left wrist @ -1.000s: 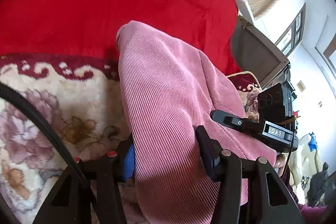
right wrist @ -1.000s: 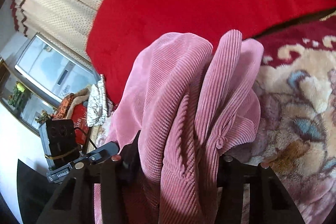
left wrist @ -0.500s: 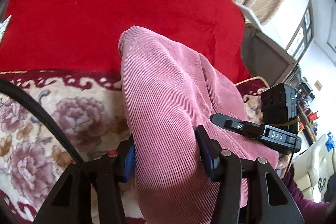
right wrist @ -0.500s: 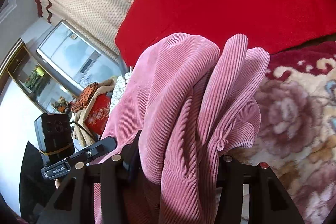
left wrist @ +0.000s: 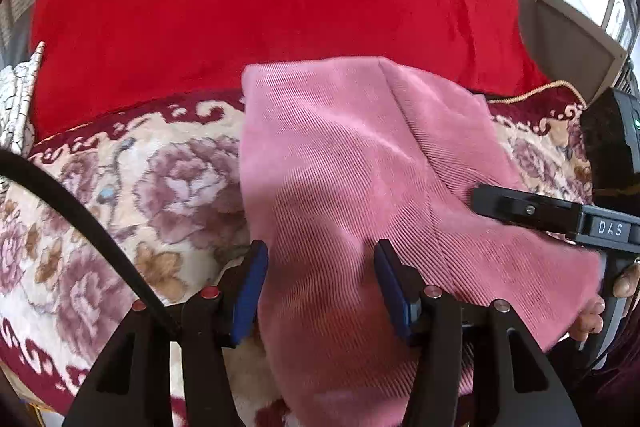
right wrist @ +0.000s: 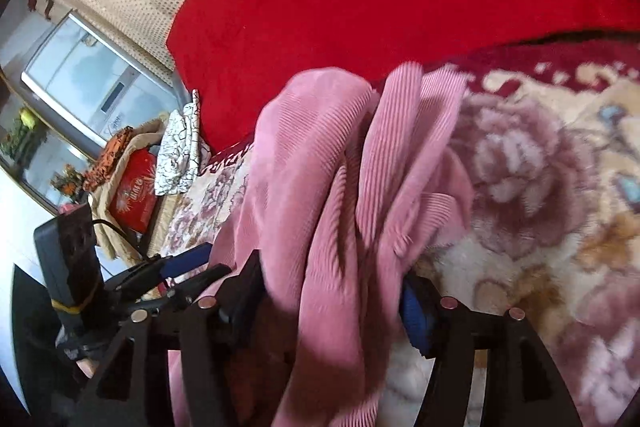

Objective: Fold large clothes

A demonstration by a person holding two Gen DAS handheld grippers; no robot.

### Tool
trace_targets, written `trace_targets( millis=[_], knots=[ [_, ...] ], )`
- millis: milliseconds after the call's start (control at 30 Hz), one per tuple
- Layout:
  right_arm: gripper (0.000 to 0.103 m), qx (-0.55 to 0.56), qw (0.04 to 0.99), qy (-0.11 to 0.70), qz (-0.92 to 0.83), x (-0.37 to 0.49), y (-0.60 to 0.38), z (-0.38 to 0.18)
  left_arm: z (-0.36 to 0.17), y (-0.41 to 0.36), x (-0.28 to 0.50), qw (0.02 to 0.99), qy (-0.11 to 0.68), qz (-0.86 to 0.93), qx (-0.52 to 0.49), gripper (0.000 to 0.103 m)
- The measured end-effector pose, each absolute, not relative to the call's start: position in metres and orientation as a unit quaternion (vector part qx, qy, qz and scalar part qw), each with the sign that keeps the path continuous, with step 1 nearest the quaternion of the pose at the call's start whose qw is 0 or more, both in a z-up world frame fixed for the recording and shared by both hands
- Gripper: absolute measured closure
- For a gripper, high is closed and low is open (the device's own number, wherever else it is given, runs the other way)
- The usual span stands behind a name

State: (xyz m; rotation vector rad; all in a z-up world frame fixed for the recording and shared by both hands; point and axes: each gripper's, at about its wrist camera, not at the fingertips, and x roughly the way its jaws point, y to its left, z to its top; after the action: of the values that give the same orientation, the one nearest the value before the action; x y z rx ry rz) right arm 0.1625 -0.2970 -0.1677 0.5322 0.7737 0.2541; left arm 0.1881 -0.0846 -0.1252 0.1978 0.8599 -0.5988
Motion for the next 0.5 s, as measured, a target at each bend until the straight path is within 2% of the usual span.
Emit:
trace_targets(
  millis=[133, 167, 300, 333, 400, 500],
  knots=[
    [0.038, 0.157, 0.928, 0.334, 0.060, 0.130, -0.284, -0.133, -0.105, -0.059, 0.166, 0.885, 0.367, -0.275, 0.081, 0.046],
    [0.038, 0.129, 0.940, 0.313, 0.045, 0.119, -0.277, -0.122, -0.102, -0.053, 0.163, 0.889, 0.359, -0.275, 0.070, 0.043],
    [0.040, 0.097, 0.958, 0.259, 0.079, 0.100, -0.248, -0.094, -0.099, -0.036, 0.153, 0.900, 0.346, -0.261, 0.036, 0.041],
    [0.044, 0.091, 0.959, 0.256, 0.085, 0.100, -0.240, -0.091, -0.100, -0.038, 0.153, 0.903, 0.346, -0.252, 0.043, 0.041],
    [0.066, 0.061, 0.958, 0.267, 0.085, 0.103, -0.220, -0.093, -0.111, -0.047, 0.153, 0.904, 0.353, -0.228, 0.075, 0.041],
    [0.071, 0.046, 0.945, 0.314, 0.081, 0.108, -0.208, -0.117, -0.129, -0.061, 0.151, 0.896, 0.365, -0.217, 0.131, 0.041]
  ],
)
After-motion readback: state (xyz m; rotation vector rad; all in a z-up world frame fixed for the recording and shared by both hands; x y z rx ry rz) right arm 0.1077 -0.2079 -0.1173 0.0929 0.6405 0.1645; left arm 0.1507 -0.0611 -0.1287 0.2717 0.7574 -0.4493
